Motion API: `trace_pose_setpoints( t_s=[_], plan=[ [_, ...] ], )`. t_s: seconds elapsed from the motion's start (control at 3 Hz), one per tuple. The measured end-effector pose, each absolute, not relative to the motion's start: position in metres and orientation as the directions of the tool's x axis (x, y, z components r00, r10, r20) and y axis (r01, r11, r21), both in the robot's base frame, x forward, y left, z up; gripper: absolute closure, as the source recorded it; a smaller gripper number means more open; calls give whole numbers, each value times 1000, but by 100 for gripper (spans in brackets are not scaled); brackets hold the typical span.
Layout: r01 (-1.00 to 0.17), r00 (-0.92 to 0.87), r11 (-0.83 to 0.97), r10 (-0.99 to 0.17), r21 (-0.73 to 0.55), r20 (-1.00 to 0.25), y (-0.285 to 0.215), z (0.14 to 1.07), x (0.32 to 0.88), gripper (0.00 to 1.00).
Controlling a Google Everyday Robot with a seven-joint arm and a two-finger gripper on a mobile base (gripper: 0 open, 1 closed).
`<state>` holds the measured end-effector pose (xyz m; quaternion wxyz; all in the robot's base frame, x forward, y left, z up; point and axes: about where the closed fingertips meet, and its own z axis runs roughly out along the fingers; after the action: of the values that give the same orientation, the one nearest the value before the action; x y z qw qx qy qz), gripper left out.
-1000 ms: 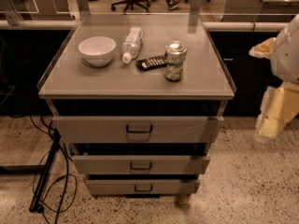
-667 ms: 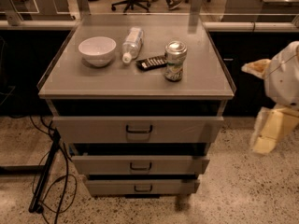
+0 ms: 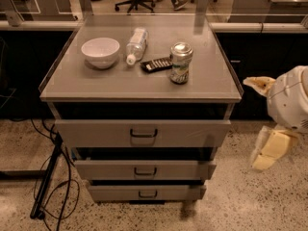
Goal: Open top drawer
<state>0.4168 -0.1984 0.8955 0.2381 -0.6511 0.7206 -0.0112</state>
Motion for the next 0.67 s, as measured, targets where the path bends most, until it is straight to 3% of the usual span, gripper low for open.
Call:
trace_pose_setpoints(
  t_s=[0.67],
  plan=[
    [-939,-20,152,-919,-309,-393,-167,830,437,0]
  ],
)
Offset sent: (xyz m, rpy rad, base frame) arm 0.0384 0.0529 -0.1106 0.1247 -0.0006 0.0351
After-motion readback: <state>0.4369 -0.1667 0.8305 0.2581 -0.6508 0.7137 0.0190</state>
